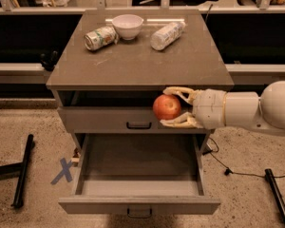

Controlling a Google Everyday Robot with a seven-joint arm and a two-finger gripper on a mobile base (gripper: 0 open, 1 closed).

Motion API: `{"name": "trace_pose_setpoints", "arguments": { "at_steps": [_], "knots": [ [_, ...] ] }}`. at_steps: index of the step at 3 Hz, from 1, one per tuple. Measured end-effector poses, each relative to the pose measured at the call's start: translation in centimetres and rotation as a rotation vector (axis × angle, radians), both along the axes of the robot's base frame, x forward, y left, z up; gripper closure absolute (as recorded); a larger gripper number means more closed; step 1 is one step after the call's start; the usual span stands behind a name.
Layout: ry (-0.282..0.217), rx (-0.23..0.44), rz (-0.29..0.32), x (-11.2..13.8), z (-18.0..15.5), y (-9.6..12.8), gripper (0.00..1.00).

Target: Pick apple from middle drawer and place on counter

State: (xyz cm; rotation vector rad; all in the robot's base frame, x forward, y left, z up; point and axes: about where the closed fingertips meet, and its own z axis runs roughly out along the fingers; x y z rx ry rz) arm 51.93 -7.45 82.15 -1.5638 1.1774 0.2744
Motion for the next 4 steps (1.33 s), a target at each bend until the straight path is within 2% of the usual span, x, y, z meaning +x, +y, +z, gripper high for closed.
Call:
{"name": "trace_pose_setpoints", "arguments": {
  "at_steps": [2, 3, 4],
  "knots": [
    [-0.104, 0.036, 0.036, 2.8, 6.0, 1.4, 1.00],
    [-0.142, 0.065, 0.046, 4.6, 8.4, 1.8, 1.00],
    [-0.156, 0.104, 0.049, 6.8, 9.6, 2.3, 1.00]
  ]
}}
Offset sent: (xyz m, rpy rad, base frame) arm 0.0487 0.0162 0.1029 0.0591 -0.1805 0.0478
